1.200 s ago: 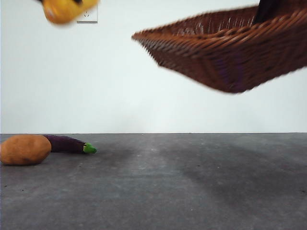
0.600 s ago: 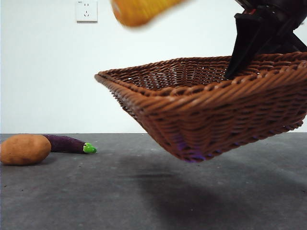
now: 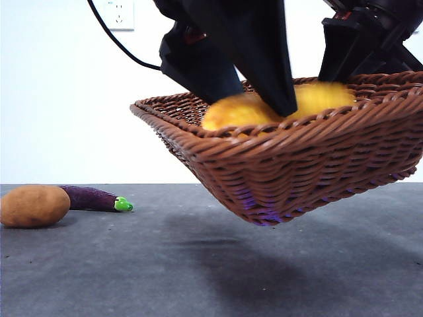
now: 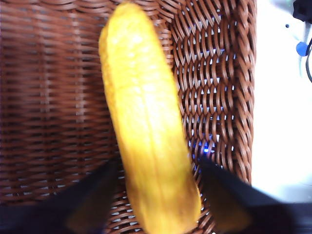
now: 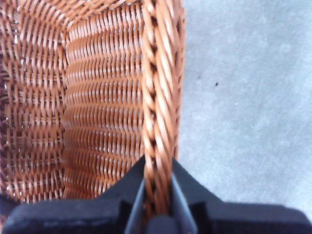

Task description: Help me put the vegetables on the table into the basket

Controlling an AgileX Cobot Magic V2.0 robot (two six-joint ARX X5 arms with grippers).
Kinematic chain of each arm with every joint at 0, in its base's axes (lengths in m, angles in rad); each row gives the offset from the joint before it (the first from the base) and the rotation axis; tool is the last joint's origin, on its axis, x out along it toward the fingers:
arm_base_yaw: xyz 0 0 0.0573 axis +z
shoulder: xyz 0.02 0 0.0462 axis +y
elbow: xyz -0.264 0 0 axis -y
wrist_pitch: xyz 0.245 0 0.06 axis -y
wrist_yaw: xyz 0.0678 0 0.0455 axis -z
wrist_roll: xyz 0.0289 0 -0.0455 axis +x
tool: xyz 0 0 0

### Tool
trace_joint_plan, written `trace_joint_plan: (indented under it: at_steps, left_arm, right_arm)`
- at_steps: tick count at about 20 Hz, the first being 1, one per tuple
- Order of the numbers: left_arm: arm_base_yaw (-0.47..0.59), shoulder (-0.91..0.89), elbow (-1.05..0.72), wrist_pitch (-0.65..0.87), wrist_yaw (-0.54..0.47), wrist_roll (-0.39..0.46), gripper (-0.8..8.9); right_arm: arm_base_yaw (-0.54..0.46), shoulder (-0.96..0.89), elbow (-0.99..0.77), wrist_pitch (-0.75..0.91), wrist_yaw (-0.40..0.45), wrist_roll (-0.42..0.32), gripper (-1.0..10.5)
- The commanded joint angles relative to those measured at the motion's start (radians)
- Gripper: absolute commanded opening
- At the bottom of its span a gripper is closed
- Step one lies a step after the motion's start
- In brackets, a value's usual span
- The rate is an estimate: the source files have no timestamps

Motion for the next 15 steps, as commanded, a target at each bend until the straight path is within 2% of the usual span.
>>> trace_joint_plan:
  at_steps: [1,8,12,15]
  left_arm:
    - [0.001,0.003,-0.011,0.007,0.007,0.007,5.32]
    - [0.015,-0.103,-0.002,0.007,0.002,0.004,5.32]
    - [0.083,-0.251,-0.002,0.006,-0.013,-0.022,5.32]
    - [0.169,-0.368,-0.002,-0.011,-0.127,-0.045,5.32]
  right_arm:
    - [0.002,-0.001,-0.004,0.019,-0.012,0.011,-0.1]
    - [0.001,-0.001,-0.004,0.025,-0.011,0.01,-0.1]
    - [0.001,-0.001,-0.004,0.029,-0.011,0.009,-0.1]
    - [0.001,-0.001,-0.004,0.028,-0.013,0.003,-0.1]
